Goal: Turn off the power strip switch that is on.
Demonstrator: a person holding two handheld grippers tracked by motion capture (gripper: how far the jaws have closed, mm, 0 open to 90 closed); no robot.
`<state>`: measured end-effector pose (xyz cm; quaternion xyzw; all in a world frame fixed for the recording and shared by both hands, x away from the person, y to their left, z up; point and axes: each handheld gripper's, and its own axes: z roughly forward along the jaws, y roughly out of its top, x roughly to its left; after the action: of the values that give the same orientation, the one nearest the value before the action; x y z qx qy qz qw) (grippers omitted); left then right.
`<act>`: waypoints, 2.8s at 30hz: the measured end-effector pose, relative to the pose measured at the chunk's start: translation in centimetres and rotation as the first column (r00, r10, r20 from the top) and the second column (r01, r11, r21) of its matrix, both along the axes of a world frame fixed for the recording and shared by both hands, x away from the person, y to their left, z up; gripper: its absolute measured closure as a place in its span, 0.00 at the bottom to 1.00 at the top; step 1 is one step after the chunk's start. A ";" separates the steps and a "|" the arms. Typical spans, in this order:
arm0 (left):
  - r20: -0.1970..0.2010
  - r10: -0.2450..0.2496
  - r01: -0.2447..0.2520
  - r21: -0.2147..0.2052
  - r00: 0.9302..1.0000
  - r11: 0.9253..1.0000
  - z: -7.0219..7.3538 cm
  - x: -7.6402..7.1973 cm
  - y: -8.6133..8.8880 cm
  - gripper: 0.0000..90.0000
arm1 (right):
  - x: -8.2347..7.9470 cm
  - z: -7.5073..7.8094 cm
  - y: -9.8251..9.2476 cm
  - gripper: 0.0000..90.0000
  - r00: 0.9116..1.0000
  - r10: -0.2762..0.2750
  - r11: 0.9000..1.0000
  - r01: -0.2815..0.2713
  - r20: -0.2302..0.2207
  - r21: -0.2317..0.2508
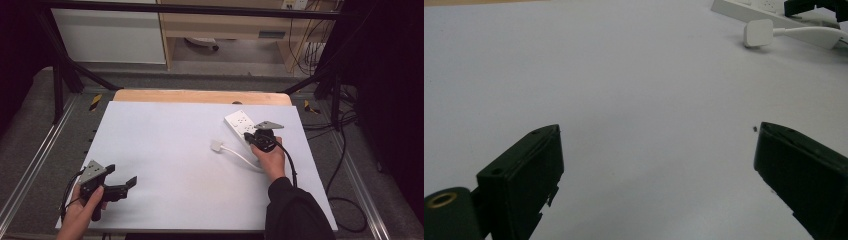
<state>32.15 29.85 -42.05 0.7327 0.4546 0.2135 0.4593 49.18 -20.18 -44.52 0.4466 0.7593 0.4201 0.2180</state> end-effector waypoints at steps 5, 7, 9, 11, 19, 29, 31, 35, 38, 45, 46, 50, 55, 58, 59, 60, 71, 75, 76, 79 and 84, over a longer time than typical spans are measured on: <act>0.001 0.000 0.000 0.000 1.000 1.000 0.0 0.0 0.0 0.06 | 0.0 0.0 0.1 1.00 1.000 -0.002 1.000 0.002 0.001 -0.002; 0.001 0.000 0.000 0.000 1.000 1.000 0.0 0.0 0.0 0.06 | 0.0 0.1 0.1 1.00 1.000 -0.002 1.000 0.002 0.001 -0.003; 0.002 0.001 -0.001 0.000 1.000 1.000 0.0 0.0 0.0 0.06 | -0.1 0.1 0.1 1.00 1.000 0.000 1.000 0.000 0.006 -0.007; 0.002 0.001 -0.001 0.001 1.000 1.000 0.0 0.0 0.0 0.06 | -0.1 0.1 0.1 1.00 1.000 0.000 1.000 0.000 0.010 0.004; 0.003 0.002 -0.002 0.001 1.000 1.000 0.0 0.0 0.0 0.06 | -0.3 0.4 0.2 1.00 1.000 0.007 1.000 -0.007 0.016 0.019; 0.003 0.003 -0.003 0.001 1.000 1.000 0.0 0.0 0.0 0.06 | -0.5 0.8 0.3 1.00 1.000 0.005 0.999 -0.007 0.021 0.052; 0.003 0.003 -0.003 0.001 1.000 1.000 0.0 0.0 0.0 0.06 | -0.5 0.9 0.3 1.00 1.000 0.005 0.998 -0.006 0.023 0.056; 0.003 0.001 -0.001 0.002 1.000 1.000 0.0 0.0 0.0 0.06 | -0.6 1.0 0.4 0.99 1.000 0.007 0.998 -0.009 0.025 0.064; 0.003 0.003 -0.003 0.002 1.000 1.000 0.0 0.0 0.0 0.06 | -0.6 1.1 0.5 0.97 1.000 0.010 0.998 -0.012 0.028 0.069; 0.002 0.003 -0.003 0.003 1.000 1.000 0.0 0.0 0.0 0.06 | -0.8 1.6 0.3 0.92 0.999 0.010 0.996 -0.013 0.035 0.087; 0.002 0.003 -0.003 0.004 1.000 1.000 0.0 0.0 0.0 0.06 | -0.9 1.7 0.3 0.92 0.999 0.010 0.996 -0.013 0.036 0.090; 0.002 0.003 -0.003 0.005 1.000 1.000 0.0 0.0 0.0 0.06 | -0.9 1.9 0.3 0.89 0.999 0.013 0.996 -0.016 0.037 0.092; 0.001 0.004 -0.004 0.005 1.000 1.000 0.0 0.0 0.0 0.06 | -1.0 2.0 0.3 0.84 0.999 0.010 0.995 -0.014 0.034 0.099; 0.002 0.004 -0.004 0.004 1.000 1.000 0.0 0.0 0.0 0.06 | -1.0 2.1 0.2 0.80 0.999 0.006 0.994 -0.009 0.032 0.106; 0.002 0.004 -0.004 0.004 1.000 1.000 0.0 0.0 0.0 0.06 | -1.0 2.1 0.2 0.79 0.999 0.005 0.994 -0.008 0.032 0.107; 0.002 0.005 -0.005 0.004 1.000 1.000 0.0 0.0 0.0 0.06 | -1.0 2.1 0.3 0.78 0.999 0.005 0.994 -0.009 0.033 0.105; 0.002 0.003 -0.003 0.005 1.000 1.000 0.0 0.0 0.0 0.06 | -1.1 2.4 0.3 0.58 0.999 -0.022 0.995 0.019 0.025 0.098; 0.002 0.003 -0.003 0.005 1.000 1.000 0.0 0.0 0.0 0.06 | -1.1 2.4 0.5 0.45 0.999 -0.040 0.995 0.039 0.011 0.095; 0.002 0.003 -0.003 0.005 1.000 1.000 0.0 0.0 0.0 0.06 | -1.1 2.4 0.5 0.43 0.999 -0.042 0.995 0.041 0.011 0.095; 0.002 0.003 -0.003 0.004 1.000 1.000 0.0 0.0 0.0 0.06 | -1.1 2.5 0.6 0.37 0.999 -0.050 0.995 0.049 0.012 0.089; 0.003 0.003 -0.003 0.005 1.000 1.000 0.0 0.0 0.0 0.06 | -1.1 2.7 0.8 0.25 0.998 -0.064 0.994 0.063 0.005 0.089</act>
<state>32.14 29.88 -42.04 0.7329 0.4545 0.2162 0.4579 48.12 -19.41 -41.84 0.4780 0.7244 0.4481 0.2143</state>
